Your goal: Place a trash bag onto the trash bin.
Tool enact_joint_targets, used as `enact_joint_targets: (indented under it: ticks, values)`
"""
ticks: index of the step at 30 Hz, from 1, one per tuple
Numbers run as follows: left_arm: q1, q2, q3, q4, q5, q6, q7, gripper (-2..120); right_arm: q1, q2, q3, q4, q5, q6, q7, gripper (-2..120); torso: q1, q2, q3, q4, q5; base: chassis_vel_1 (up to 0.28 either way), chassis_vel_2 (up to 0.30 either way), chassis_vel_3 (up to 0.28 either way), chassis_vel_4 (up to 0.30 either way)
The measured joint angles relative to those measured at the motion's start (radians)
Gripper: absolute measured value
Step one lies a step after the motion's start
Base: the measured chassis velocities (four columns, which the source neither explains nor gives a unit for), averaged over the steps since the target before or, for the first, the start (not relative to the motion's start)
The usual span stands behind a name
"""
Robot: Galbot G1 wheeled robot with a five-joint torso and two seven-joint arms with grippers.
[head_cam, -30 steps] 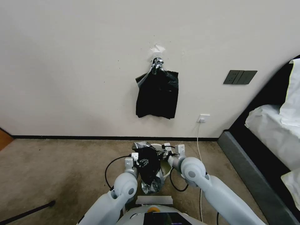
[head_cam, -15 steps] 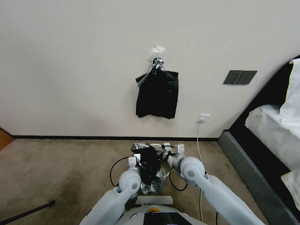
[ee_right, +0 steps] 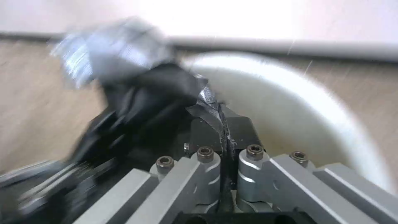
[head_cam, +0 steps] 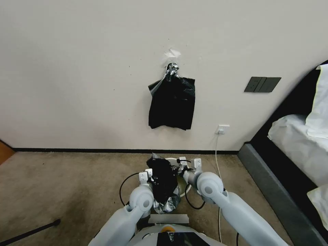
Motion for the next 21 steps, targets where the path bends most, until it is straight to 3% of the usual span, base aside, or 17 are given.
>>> enact_joint_targets:
  ticks: [2, 4, 6, 7, 10, 11, 15, 18, 21]
  values:
    - [0.018, 0.023, -0.004, -0.028, 0.08, -0.01, 0.079, 1, 0.013, -0.029, -0.001, 0.001, -0.111, 0.056, -0.051, 0, 0.0, 0.0, 0.0, 0.0, -0.0002, 0.0, 0.0, 0.0, 0.0]
    - [0.021, 0.028, -0.005, -0.034, 0.096, -0.012, 0.095, 1, 0.017, -0.038, -0.003, -0.003, -0.143, 0.069, -0.068, 0, 0.0, 0.0, 0.0, 0.0001, -0.0003, 0.0, 0.0, 0.0, 0.0]
    - [0.039, 0.052, -0.01, -0.065, 0.179, -0.027, 0.185, 1, 0.037, -0.088, -0.009, -0.017, -0.238, 0.103, -0.124, 0, 0.0, 0.0, 0.0, 0.0, 0.0, 0.0, 0.0, 0.0, 0.0]
    - [0.039, 0.052, -0.01, -0.065, 0.179, -0.027, 0.185, 1, 0.037, -0.088, -0.009, -0.017, -0.238, 0.103, -0.124, 0, 0.0, 0.0, 0.0, 0.0, 0.0, 0.0, 0.0, 0.0, 0.0]
    - [0.068, 0.083, -0.03, -0.102, 0.282, -0.082, 0.321, 1, 0.059, -0.154, -0.003, -0.035, -0.256, 0.113, -0.143, 0, 0.0, 0.0, 0.0, -0.0003, -0.0002, 0.0, 0.0, 0.0, 0.0]
    - [0.068, 0.083, -0.03, -0.102, 0.282, -0.082, 0.321, 1, 0.059, -0.154, -0.003, -0.035, -0.256, 0.113, -0.143, 0, 0.0, 0.0, 0.0, -0.0003, -0.0002, 0.0, 0.0, 0.0, 0.0]
    - [0.112, 0.112, -0.083, -0.13, 0.363, -0.163, 0.441, 1, 0.062, -0.231, 0.022, -0.05, -0.252, 0.126, -0.147, 0, 0.0, 0.0, 0.0, 0.0002, 0.0, 0.0, 0.0, 0.0, 0.0]
    - [0.131, 0.124, -0.112, -0.14, 0.375, -0.216, 0.484, 1, 0.055, -0.273, 0.04, -0.045, -0.236, 0.133, -0.149, 0, 0.0, 0.0, 0.0, 0.0002, -0.0001, 0.0, 0.0, 0.0, 0.0]
    - [0.14, 0.126, -0.153, -0.14, 0.36, -0.315, 0.513, 1, 0.023, -0.336, 0.079, -0.012, -0.191, 0.138, -0.16, 0, 0.0, 0.0, 0.0, -0.0002, -0.0003, 0.0, 0.0, 0.0, 0.0]
